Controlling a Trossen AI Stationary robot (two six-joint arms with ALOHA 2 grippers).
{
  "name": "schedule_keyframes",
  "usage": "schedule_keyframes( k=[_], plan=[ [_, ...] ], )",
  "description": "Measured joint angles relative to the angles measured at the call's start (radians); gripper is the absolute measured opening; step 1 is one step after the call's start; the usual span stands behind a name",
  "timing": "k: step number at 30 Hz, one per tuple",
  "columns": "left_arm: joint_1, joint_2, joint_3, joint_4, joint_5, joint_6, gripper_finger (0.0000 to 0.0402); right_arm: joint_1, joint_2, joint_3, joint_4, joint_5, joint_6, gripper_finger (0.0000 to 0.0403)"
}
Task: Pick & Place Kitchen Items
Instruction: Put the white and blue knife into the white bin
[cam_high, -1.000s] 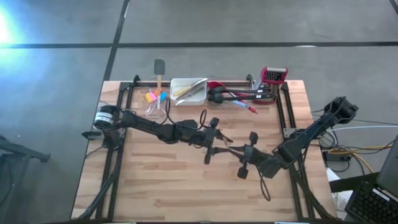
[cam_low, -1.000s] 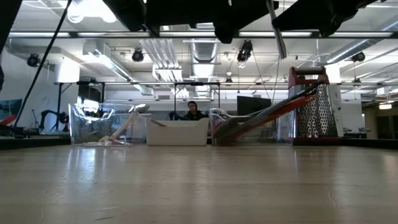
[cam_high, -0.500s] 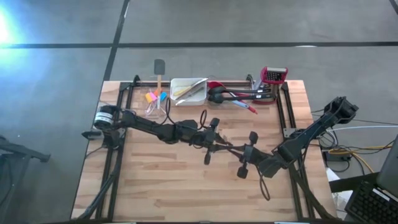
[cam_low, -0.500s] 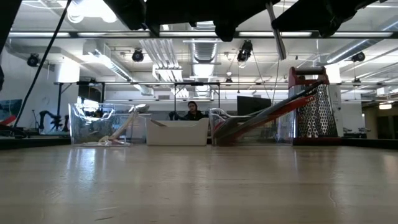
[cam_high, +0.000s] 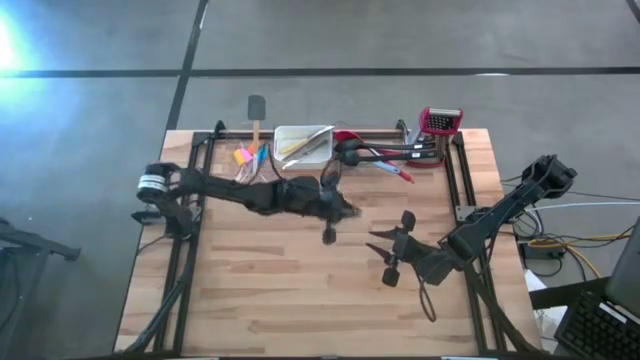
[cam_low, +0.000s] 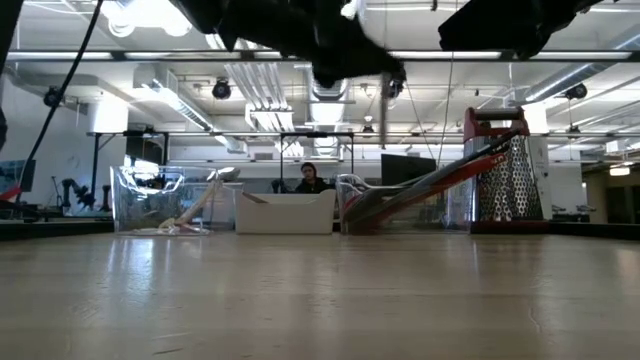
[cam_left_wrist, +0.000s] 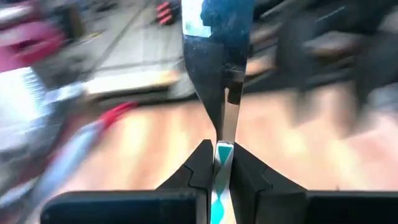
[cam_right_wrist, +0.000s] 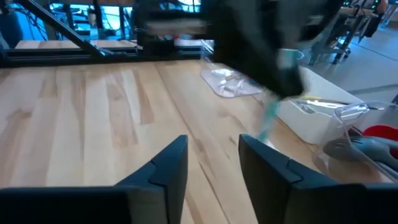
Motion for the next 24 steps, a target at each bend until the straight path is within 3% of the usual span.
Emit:
schedule_keyframes(
  k=[3,6,14,24],
  plan=[
    [0.066,-0.051,0.000,-0.137,-0.119,0.072,0.0029,0.001,0.003,0.000,-0.001,-0.001,0.002,0.0149],
    [0.167,-0.101,0.000,-0.234,-0.173,0.103,0.0029,0.001,0.002,0.000,0.003,-0.002,0.003,0.0156],
    [0.469,-0.138,0.000,-0.426,-0.180,0.125,0.0029,-0.002,0.003,0.000,0.000,0.004,0.006,0.0152],
    [0.616,-0.129,0.001,-0.446,-0.145,0.232,0.0029,-0.050,0.003,-0.021,0.002,0.006,0.003,0.0139]
  ],
)
